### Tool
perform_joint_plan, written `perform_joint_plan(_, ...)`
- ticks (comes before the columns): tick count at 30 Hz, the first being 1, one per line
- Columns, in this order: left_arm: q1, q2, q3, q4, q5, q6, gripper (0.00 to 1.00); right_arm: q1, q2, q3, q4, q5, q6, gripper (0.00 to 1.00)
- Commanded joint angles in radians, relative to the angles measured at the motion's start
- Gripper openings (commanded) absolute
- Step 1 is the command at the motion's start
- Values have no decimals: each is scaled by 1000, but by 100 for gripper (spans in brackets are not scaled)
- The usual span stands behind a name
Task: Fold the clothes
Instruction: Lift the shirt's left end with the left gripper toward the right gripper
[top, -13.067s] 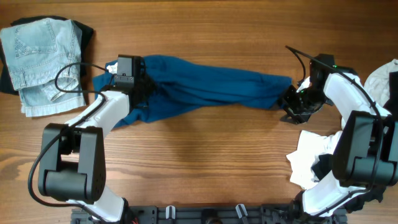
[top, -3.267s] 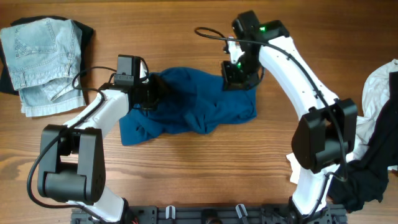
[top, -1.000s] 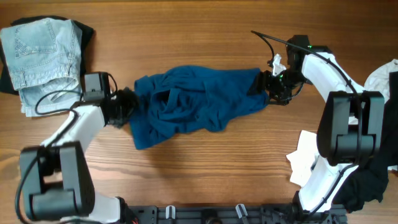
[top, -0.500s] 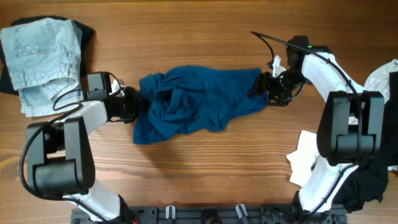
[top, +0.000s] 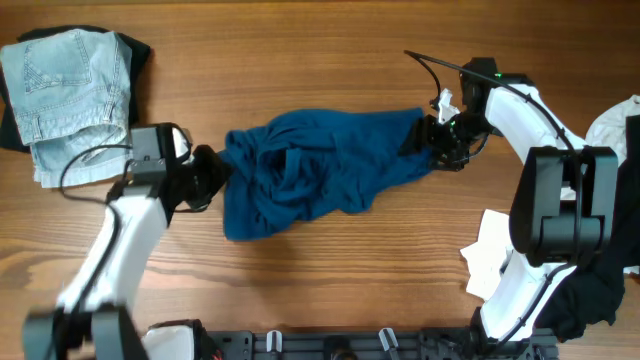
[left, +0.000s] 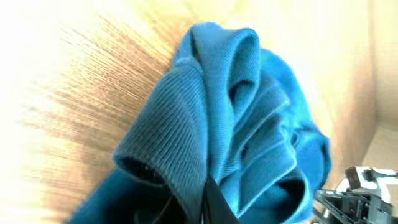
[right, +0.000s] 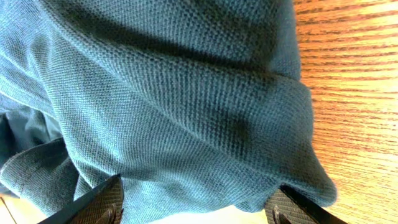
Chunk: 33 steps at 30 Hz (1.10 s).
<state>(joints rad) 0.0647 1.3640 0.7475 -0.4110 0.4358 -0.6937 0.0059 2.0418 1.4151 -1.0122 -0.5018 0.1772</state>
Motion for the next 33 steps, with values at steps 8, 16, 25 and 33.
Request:
perform_joint_plan(8,-36,-208,5,-104,-33,-22,4,4,-16,-3,-2,-16,-17,70)
perform_joint_plan(16,-317,-203,6,193,-85,-164,4,4,-16,-3,-7,-16,-19,66)
perform_joint_plan(25,-528,-153,6,304,-225,-213,4,4,-16,-3,-14,-16,-18,66)
perform_joint_plan(33,-607,147,27,586,-214,-257,4,4,-16,-3,-28,-15,-17,65)
